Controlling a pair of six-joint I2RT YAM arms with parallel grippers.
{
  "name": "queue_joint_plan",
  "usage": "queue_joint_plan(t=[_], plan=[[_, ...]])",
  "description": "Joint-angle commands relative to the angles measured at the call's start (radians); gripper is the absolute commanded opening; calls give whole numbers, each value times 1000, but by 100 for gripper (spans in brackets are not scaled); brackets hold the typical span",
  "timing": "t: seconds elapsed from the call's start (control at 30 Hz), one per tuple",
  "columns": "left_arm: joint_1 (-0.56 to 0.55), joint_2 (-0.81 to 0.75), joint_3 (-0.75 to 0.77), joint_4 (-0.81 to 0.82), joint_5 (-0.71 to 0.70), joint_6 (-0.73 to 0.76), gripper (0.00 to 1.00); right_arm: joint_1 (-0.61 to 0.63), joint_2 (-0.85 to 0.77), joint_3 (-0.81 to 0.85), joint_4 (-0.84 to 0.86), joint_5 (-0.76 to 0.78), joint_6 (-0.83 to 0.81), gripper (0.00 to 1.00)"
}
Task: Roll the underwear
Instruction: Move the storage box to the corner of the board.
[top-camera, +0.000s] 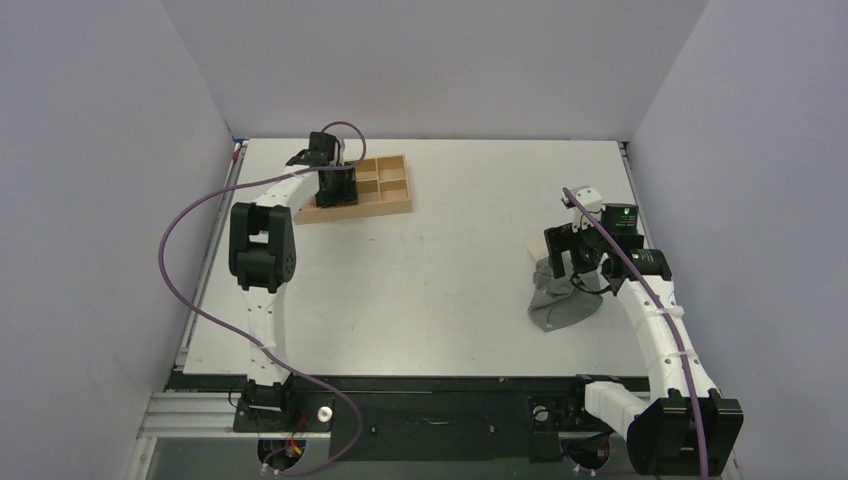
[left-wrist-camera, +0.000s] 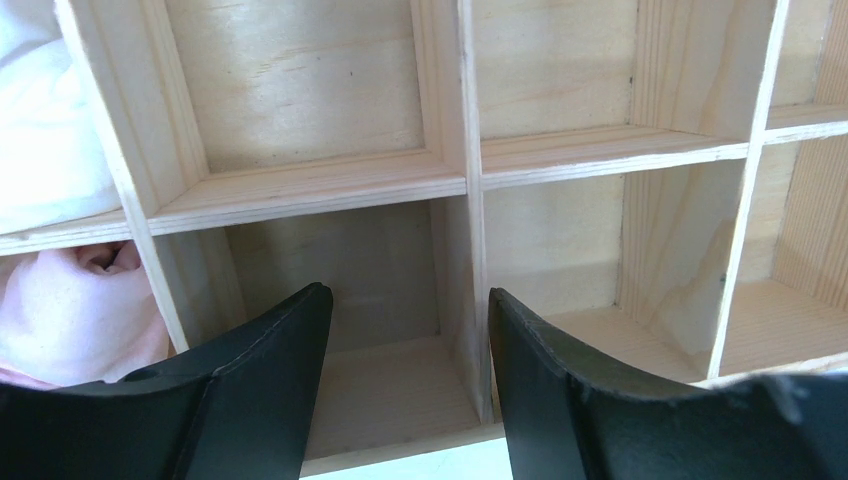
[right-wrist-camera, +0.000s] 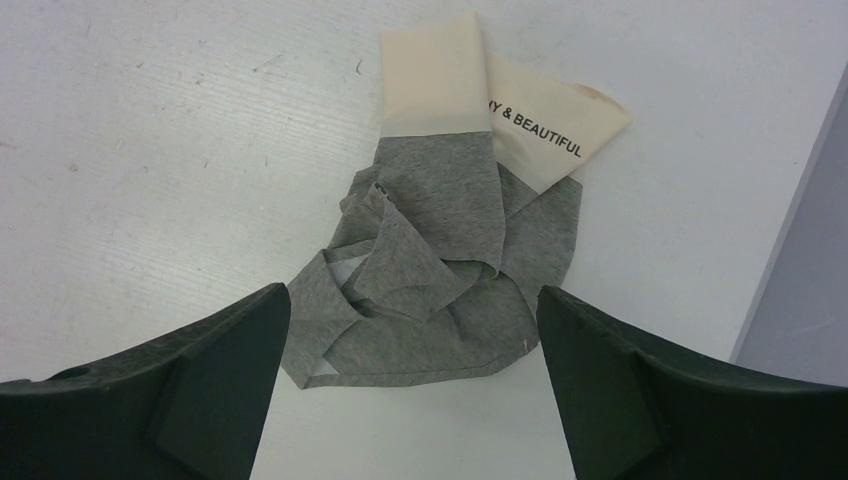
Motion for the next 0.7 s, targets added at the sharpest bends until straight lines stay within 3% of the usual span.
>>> queue_joint_plan(t=[0.0, 0.2, 0.67], plan=[[16, -92, -42, -1, 17, 20, 56, 6, 1, 3, 3, 12, -5, 89], [30, -96, -39, -7, 3, 44, 57, 17, 6, 9, 0, 31, -6, 89], [32, -44, 165, -71, -3, 100, 68, 94, 57, -24, -65, 208, -128, 89]])
